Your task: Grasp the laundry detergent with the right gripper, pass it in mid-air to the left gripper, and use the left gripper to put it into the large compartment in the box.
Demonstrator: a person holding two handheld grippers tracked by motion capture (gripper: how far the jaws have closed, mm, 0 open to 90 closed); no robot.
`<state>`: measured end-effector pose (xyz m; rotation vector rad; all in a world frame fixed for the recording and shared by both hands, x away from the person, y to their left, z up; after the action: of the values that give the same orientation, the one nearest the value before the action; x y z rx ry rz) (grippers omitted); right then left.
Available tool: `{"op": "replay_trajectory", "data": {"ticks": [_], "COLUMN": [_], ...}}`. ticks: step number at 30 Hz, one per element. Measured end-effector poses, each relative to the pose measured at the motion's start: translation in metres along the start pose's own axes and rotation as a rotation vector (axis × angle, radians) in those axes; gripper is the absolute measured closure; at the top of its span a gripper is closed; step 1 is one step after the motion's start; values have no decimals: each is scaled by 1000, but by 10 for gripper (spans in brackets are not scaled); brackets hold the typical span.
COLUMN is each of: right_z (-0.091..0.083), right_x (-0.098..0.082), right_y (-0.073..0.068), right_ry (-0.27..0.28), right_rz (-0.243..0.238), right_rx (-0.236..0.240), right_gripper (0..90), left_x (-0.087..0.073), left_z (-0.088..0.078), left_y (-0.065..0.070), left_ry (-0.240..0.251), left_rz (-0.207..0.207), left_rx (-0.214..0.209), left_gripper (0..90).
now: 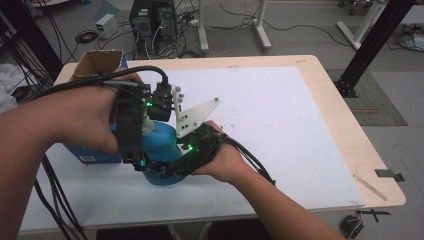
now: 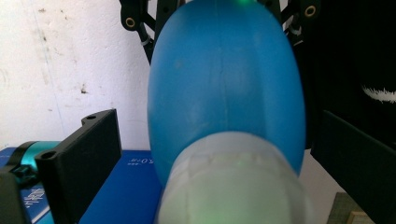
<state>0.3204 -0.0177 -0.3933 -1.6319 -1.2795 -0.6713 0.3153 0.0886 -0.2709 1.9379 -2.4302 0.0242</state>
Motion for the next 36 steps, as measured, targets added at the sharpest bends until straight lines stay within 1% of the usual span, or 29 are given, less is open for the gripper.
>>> {"op": "replay_trajectory", "data": {"ticks": [3,4,6,11,12,13,14,16,21,22,23,24,26,27,36], "right_z": [1,1,1,2,1,1,1,0,0,1,1,1,1,1,0], "right_x": [0,0,0,0,0,0,0,0,0,0,0,0,0,0,-1], "right_y": [0,0,0,1,1,1,1,1,1,2,2,2,2,2,3], "right_ry": [-3,-1,0,-3,-1,-1,-1,2,2,5,3,4,5,5,7], "right_rz": [2,0,3,3,4,4,7,6,11,9,10,8,8,8,8], "right_rx": [2,4,6,5,6,6,6,5,8,5,4,4,3,3,0], "right_gripper": [466,466,466,466,466,466,466,466,466,466,466,466,466,466,466], "left_x": [2,3,3,5,5,5,5,4,5,5,5,5,5,5,4], "left_z": [2,2,3,5,5,4,4,5,6,6,8,8,9,9,8], "left_y": [0,0,-1,-2,-1,-2,-2,-2,-3,-3,-3,-4,-4,-4,-4], "left_ry": [-2,-4,-6,-12,-14,-21,-19,-20,-25,-31,-22,-30,-28,-26,-25], "left_rz": [-3,-11,-13,-24,-27,-23,-24,-37,-37,-29,-39,-29,-28,-29,-41], "left_rx": [8,2,-3,1,11,10,10,15,22,24,26,21,18,14,39], "left_gripper": [17,18,18,33,69,69,109,109,109,127,127,140,195,195,218]}}
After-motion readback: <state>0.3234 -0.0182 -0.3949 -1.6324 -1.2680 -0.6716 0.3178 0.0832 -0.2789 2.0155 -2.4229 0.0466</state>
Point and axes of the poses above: each handheld gripper's, and its own axes: z roughly forward along the jaws, x roughly out of its top, y roughly to its right, the point moved 2 cm from there along z, roughly forward along the jaws, and after that the axes turned 15 degrees about z, right-handed, at the moved point
